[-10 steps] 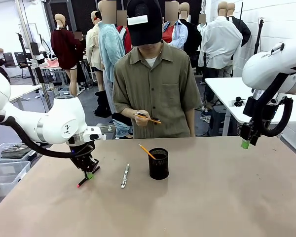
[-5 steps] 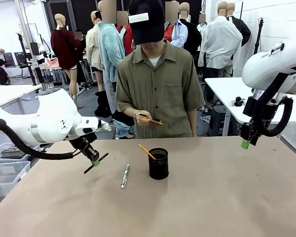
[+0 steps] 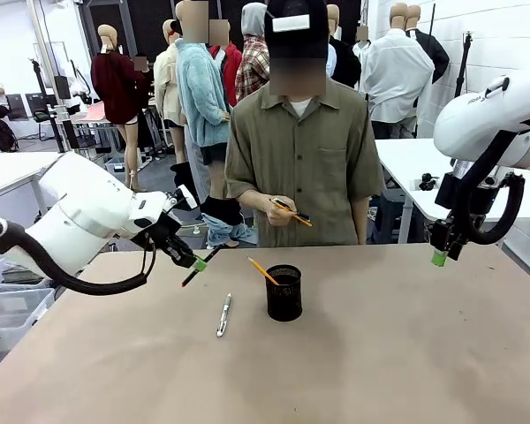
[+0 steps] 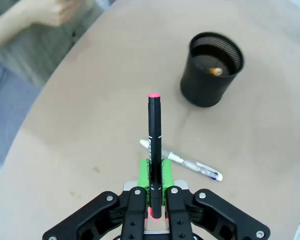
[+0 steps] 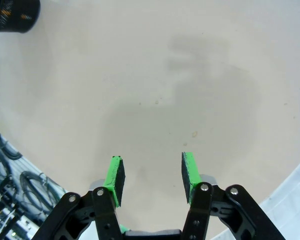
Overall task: Place the pens into the pen holder.
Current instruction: Pick up a writing instrument from the table and place it into the Pen holder.
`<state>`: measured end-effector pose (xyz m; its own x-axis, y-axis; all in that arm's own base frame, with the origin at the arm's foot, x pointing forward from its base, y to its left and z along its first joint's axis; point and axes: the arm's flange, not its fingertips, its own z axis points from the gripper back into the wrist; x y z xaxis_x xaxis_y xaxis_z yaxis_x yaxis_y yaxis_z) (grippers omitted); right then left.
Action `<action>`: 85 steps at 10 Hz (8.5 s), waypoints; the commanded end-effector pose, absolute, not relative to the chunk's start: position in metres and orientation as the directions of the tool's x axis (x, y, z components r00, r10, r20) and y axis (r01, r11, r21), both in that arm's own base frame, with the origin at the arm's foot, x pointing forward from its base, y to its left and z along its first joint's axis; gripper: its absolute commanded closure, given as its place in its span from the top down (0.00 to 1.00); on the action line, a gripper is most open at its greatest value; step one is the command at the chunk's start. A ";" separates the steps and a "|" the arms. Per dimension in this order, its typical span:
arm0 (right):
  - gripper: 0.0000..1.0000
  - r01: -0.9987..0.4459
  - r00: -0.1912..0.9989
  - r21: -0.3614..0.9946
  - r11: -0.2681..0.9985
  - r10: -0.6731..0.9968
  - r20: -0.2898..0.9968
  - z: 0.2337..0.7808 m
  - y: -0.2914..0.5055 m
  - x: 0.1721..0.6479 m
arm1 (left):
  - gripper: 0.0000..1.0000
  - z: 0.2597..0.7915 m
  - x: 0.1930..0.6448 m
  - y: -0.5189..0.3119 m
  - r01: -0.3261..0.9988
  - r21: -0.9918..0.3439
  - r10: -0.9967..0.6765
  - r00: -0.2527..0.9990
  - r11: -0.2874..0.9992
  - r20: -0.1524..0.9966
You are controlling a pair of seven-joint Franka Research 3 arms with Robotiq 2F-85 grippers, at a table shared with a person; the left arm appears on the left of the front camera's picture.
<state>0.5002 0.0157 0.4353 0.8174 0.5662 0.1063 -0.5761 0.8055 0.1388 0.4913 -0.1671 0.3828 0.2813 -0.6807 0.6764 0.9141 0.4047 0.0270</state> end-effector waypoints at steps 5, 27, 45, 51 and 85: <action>0.59 -0.583 0.813 0.135 0.801 0.573 0.108 0.433 0.015 0.497 | 0.00 0.342 0.497 -0.143 0.977 0.011 -0.537 0.109 0.215 0.836; 0.59 -0.583 0.813 0.135 0.801 0.573 0.108 0.433 0.015 0.497 | 0.00 0.435 0.438 -0.244 0.958 0.204 -0.084 -0.190 0.204 0.978; 0.59 -0.583 0.813 0.135 0.801 0.573 0.108 0.433 0.015 0.497 | 0.00 0.319 0.540 -0.288 0.990 -0.125 -0.130 0.132 0.060 0.983; 0.59 -0.583 0.813 0.135 0.801 0.573 0.108 0.433 0.015 0.497 | 0.11 0.286 0.531 -0.283 0.982 -0.164 -0.150 0.178 0.097 0.973; 0.59 -0.583 0.813 0.135 0.801 0.573 0.108 0.433 0.015 0.497 | 0.71 0.351 0.507 -0.307 0.668 0.046 -0.667 0.732 0.742 0.140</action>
<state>0.4993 0.0157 0.4348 0.8169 0.5669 0.1063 -0.5768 0.8047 0.1405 0.5035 -0.2965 0.3476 0.7195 -0.6745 0.1654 0.6821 0.7311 0.0138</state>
